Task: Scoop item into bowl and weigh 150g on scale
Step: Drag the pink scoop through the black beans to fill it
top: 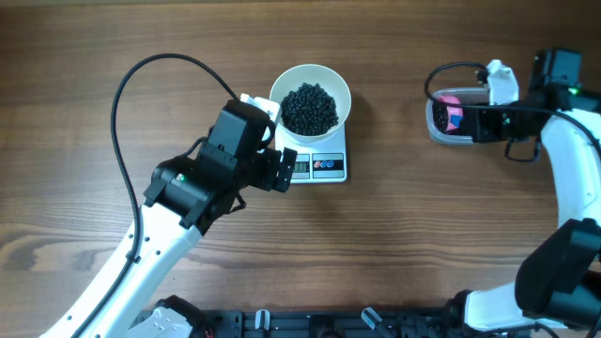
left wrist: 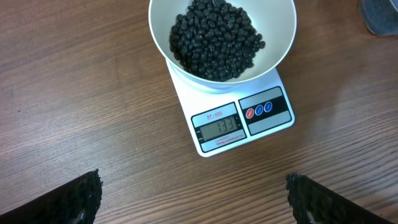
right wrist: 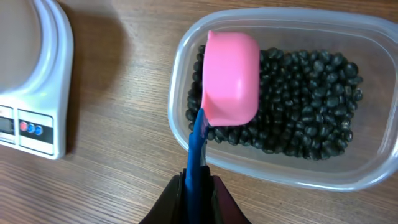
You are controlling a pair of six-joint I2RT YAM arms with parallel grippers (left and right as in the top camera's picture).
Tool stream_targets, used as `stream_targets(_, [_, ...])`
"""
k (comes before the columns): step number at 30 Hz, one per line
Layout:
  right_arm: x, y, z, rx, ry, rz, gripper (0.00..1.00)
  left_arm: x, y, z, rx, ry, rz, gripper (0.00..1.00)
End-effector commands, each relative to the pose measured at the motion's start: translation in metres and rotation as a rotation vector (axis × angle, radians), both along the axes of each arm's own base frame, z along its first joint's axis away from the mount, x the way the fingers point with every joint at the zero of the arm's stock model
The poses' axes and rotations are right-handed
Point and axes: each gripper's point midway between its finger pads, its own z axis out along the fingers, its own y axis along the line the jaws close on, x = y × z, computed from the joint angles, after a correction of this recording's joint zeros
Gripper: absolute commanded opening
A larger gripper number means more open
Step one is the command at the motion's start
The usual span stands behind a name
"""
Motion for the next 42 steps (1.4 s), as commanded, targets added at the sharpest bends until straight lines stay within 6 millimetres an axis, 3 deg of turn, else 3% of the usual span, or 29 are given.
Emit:
stream_targets(1, [0.0, 0.006, 0.006, 0.124, -0.014, -0.006, 0.04, 0.0, 0.0, -0.002, 0.004, 0.004, -0.013, 1.0])
stream_targets(7, [-0.008, 0.005, 0.004, 0.14, 0.025, -0.03, 0.04, 0.0, 0.0, -0.002, 0.004, 0.005, -0.013, 1.0])
stream_targets(21, [0.0, -0.007, 0.005, 0.193, 0.037, -0.176, 0.04, 0.0, 0.0, -0.002, 0.004, 0.005, -0.013, 1.0])
stream_targets(42, [-0.001, -0.026, 0.014, 0.294, 0.015, -0.262, 0.04, 0.0, 0.0, -0.002, 0.005, 0.005, -0.014, 1.0])
